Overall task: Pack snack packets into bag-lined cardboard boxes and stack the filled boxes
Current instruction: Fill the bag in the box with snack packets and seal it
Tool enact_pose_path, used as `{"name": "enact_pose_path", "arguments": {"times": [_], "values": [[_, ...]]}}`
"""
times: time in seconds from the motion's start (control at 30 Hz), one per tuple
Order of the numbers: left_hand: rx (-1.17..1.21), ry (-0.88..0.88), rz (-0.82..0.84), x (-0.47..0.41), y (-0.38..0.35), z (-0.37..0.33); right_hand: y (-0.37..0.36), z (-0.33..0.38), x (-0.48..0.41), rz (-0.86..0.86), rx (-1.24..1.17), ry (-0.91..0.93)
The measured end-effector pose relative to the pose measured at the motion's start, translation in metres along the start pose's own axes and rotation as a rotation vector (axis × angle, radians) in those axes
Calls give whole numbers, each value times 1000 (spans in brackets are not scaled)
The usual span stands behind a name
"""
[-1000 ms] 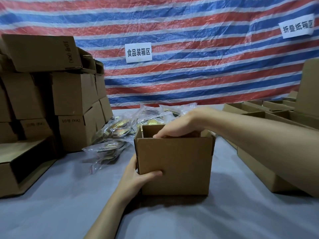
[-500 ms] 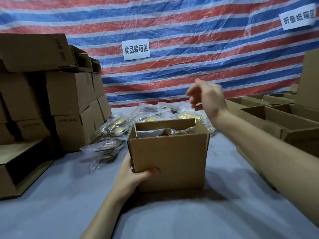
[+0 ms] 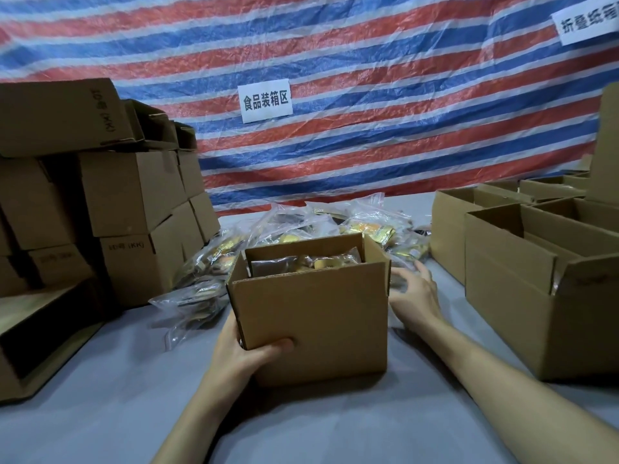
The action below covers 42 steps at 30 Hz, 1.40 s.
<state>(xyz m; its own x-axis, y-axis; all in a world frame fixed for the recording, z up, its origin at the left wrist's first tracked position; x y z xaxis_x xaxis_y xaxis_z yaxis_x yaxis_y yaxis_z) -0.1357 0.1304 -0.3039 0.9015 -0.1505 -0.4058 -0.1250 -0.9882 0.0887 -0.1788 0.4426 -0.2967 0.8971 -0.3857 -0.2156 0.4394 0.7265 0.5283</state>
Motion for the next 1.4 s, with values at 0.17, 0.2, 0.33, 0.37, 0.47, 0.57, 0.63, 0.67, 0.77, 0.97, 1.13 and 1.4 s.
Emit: {"name": "enact_pose_path", "arguments": {"times": [0.17,0.2,0.33,0.37,0.47,0.57,0.63,0.67,0.77,0.97,1.13,1.4], "values": [[-29,11,-17,0,1,2,4,-2,-1,-12,-86,50],[-32,13,-23,0,2,2,6,-3,0,-36,-100,41],[-41,15,-23,1,0,1,15,-5,7,-116,-221,39],[-45,11,-26,2,0,0,17,-5,9,-140,-253,49],[-46,13,-25,3,-3,-1,23,-3,17,-227,-302,46],[-44,16,-17,4,-4,-3,26,-2,21,-229,-296,14],[-42,21,-7,4,-5,-3,27,1,23,-169,-213,20],[-41,21,-8,4,-5,-3,26,2,24,-144,-159,43],[-18,21,-14,4,-4,-2,24,7,26,-158,-10,173],[26,31,-43,4,-4,-4,26,16,26,-170,214,249],[35,60,-47,3,-2,-5,27,28,36,-139,401,232],[55,89,-50,1,-2,-4,13,74,41,173,839,210]]}}
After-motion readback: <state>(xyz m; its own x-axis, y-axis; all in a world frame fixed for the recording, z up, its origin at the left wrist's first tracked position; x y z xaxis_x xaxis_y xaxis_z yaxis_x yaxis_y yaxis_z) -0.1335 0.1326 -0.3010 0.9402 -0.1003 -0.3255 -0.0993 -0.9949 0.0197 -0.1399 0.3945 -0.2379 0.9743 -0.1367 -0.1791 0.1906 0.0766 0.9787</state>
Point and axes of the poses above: each hand's wrist, its own x-axis away from the middle knuckle, its own y-axis out of the back of the hand, z = x × y, the point moved 4 cm from there along -x, towards the middle knuckle, and after that the axes turned 1 degree about -x, right-handed, at the moved point
